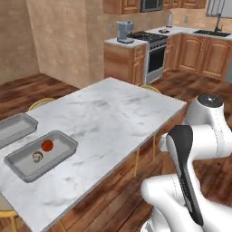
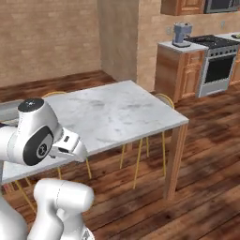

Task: Place the cold items (tomato and mushroom) from the fridge in one tupperware on the dining counter. Place the warm items (kebab skewer and hot dog) in the stove area in another tupperware.

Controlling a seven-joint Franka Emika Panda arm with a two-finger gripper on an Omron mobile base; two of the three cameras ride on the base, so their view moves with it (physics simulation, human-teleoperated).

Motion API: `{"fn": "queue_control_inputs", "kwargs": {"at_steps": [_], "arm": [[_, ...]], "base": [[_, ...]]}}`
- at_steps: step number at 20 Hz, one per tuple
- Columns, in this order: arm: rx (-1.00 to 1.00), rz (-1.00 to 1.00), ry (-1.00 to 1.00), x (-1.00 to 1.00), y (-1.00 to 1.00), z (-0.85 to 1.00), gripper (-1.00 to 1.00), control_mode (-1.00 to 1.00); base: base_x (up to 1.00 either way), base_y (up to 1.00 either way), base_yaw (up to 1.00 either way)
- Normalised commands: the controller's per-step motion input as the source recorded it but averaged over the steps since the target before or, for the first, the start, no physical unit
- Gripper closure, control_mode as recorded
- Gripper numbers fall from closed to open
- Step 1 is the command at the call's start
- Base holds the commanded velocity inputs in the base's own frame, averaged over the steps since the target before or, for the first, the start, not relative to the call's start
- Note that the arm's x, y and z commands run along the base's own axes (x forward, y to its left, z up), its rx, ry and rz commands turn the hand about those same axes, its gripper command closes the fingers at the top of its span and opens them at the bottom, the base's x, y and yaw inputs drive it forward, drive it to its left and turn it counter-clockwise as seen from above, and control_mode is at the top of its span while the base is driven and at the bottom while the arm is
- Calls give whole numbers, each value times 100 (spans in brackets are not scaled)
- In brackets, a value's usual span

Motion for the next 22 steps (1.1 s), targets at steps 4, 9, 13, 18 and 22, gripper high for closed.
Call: {"fn": "queue_control_inputs", "kwargs": {"at_steps": [4, 9, 13, 18, 22], "arm": [[0, 0, 0, 0, 0, 0, -100, 100], [0, 0, 0, 0, 0, 0, -100, 100], [0, 0, 0, 0, 0, 0, -100, 100], [0, 0, 0, 0, 0, 0, -100, 100], [0, 0, 0, 0, 0, 0, -100, 100]], "base": [[1, -40, -85], [49, -42, -65], [100, -39, -33], [100, -55, -20], [100, -44, -6]]}}
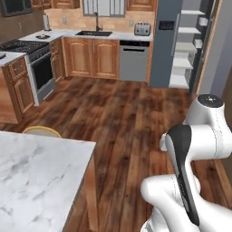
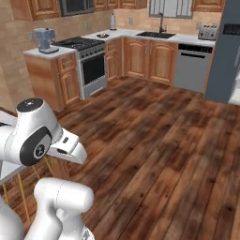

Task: Place the cold items (tomato and mushroom) from the fridge in one tupperware on the dining counter. Place the warm items (kebab skewer and hot dog) in the stove area in another tupperware.

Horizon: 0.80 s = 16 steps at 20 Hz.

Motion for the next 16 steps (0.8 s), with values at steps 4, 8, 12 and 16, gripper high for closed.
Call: {"fn": "queue_control_inputs", "kwargs": {"at_steps": [4, 8, 12, 16], "arm": [[0, 0, 0, 0, 0, 0, -100, 100], [0, 0, 0, 0, 0, 0, -100, 100], [0, 0, 0, 0, 0, 0, -100, 100], [0, 0, 0, 0, 0, 0, -100, 100]], "base": [[100, -60, 0], [100, -69, 0], [100, -71, 1], [100, -70, 1]]}}
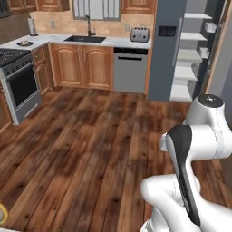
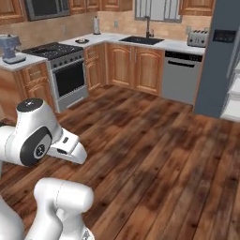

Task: Place the cold items (tomato and mushroom) from the fridge in one tupperware on the dining counter. Place the warm items (kebab skewer and hot dog) in the stove area in another tupperware.

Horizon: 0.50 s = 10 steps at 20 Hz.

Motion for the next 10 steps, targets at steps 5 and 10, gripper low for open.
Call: {"fn": "queue_control_inputs", "kwargs": {"at_steps": [5, 10], "arm": [[0, 0, 0, 0, 0, 0, -100, 100], [0, 0, 0, 0, 0, 0, -100, 100]], "base": [[100, -39, 11], [100, 1, 31]]}}
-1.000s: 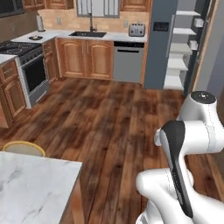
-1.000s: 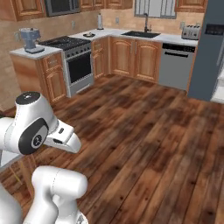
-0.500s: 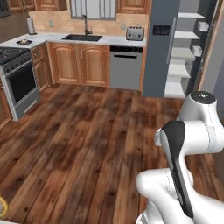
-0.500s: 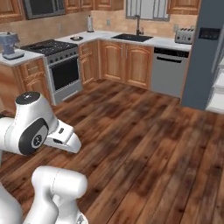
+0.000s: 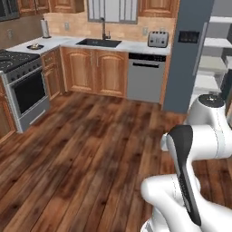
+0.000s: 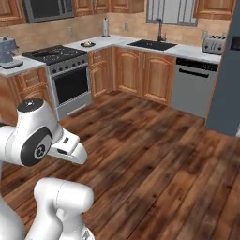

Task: Place the cold items (tomato and mushroom) from the fridge in one tupperware on the dining counter. Place the warm items (kebab skewer and hot dog) in the stove area in another tupperware.

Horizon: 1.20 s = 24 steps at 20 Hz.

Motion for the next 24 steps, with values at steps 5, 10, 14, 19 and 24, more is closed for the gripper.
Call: {"fn": "queue_control_inputs", "kwargs": {"at_steps": [5, 10, 14, 19, 24], "arm": [[0, 0, 0, 0, 0, 0, -100, 100], [0, 0, 0, 0, 0, 0, -100, 100], [0, 0, 0, 0, 0, 0, -100, 100], [0, 0, 0, 0, 0, 0, -100, 100], [0, 0, 0, 0, 0, 0, -100, 100]], "base": [[100, 0, 46], [100, 0, 40], [100, 0, 35], [100, 0, 30], [100, 0, 20]]}}
